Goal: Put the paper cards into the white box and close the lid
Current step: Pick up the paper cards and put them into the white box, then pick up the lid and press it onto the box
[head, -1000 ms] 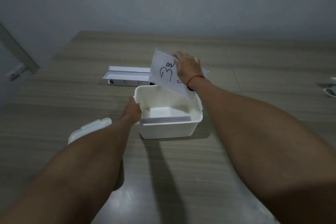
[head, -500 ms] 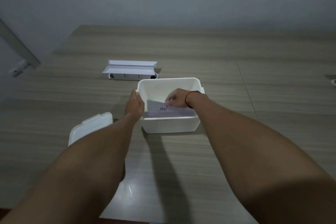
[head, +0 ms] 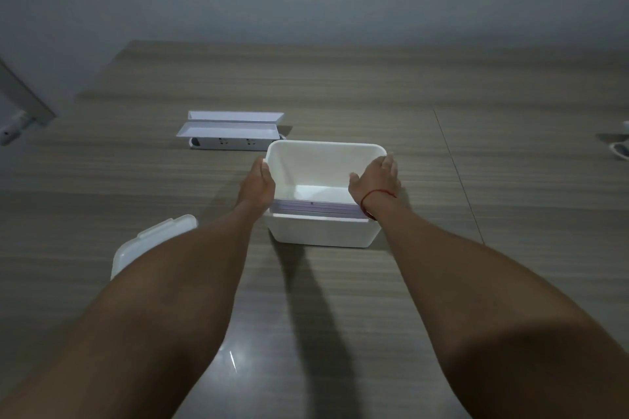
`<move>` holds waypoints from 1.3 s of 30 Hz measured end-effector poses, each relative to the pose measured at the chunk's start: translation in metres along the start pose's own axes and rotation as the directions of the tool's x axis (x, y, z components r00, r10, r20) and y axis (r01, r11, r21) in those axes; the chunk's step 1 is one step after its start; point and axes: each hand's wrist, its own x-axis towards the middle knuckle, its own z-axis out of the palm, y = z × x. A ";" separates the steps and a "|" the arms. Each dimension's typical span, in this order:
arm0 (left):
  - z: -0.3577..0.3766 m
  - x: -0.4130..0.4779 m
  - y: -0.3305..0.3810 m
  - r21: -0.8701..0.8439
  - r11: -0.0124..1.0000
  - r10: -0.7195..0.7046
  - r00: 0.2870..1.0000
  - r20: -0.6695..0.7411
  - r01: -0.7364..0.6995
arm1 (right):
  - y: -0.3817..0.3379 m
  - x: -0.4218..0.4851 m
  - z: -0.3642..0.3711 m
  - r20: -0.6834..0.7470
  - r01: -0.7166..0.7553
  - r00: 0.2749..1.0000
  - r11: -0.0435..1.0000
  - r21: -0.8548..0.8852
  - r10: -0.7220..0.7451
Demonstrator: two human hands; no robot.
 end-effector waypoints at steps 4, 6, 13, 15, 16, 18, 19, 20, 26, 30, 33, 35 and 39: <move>0.004 -0.001 0.007 -0.021 0.999 -0.025 0.999 0.024 0.025 | 0.003 0.000 -0.012 0.019 -0.041 0.999 0.999 0.004 0.041; 0.000 -0.005 0.009 -0.007 0.996 -0.092 0.995 0.031 0.092 | -0.002 -0.002 -0.019 0.032 -0.025 0.999 0.999 -0.033 0.026; -0.061 -0.037 -0.003 0.072 0.978 -0.190 0.980 -0.065 0.194 | -0.066 -0.045 -0.030 0.108 0.254 0.961 0.967 0.020 -0.255; -0.082 -0.050 -0.011 0.097 0.966 -0.229 0.969 -0.093 0.238 | -0.089 -0.062 -0.026 0.157 0.297 0.939 0.951 0.081 -0.307; -0.102 -0.062 -0.023 0.107 0.955 -0.262 0.956 -0.129 0.276 | -0.108 -0.078 -0.017 0.189 0.339 0.916 0.934 0.112 -0.355; -0.129 -0.081 -0.039 0.121 0.934 -0.311 0.931 -0.191 0.337 | -0.136 -0.104 -0.003 0.229 0.381 0.882 0.909 0.167 -0.412; -0.142 -0.090 -0.048 0.124 0.918 -0.345 0.913 -0.220 0.377 | -0.149 -0.116 0.004 0.251 0.394 0.867 0.900 0.184 -0.431; -0.155 -0.096 -0.060 0.117 0.905 -0.372 0.894 -0.251 0.409 | -0.160 -0.128 0.013 0.269 0.407 0.853 0.892 0.195 -0.447; -0.195 -0.127 -0.132 0.082 0.803 -0.556 0.791 -0.255 0.590 | -0.185 -0.163 0.084 0.392 0.373 0.824 0.912 0.171 -0.410; -0.191 -0.133 -0.170 0.112 0.757 -0.622 0.762 -0.179 0.644 | -0.172 -0.176 0.131 0.463 0.344 0.814 0.934 0.101 -0.350; -0.181 -0.134 -0.189 0.078 0.735 -0.665 0.738 -0.113 0.674 | -0.161 -0.185 0.160 0.489 0.290 0.823 0.954 0.073 -0.287; -0.176 -0.130 -0.196 0.036 0.731 -0.676 0.730 -0.099 0.681 | -0.158 -0.187 0.171 0.483 0.252 0.843 0.967 0.030 -0.235; -0.185 -0.125 -0.193 -0.136 0.680 -0.718 0.692 0.070 0.720 | -0.163 -0.183 0.170 0.415 0.164 0.898 0.986 -0.012 -0.144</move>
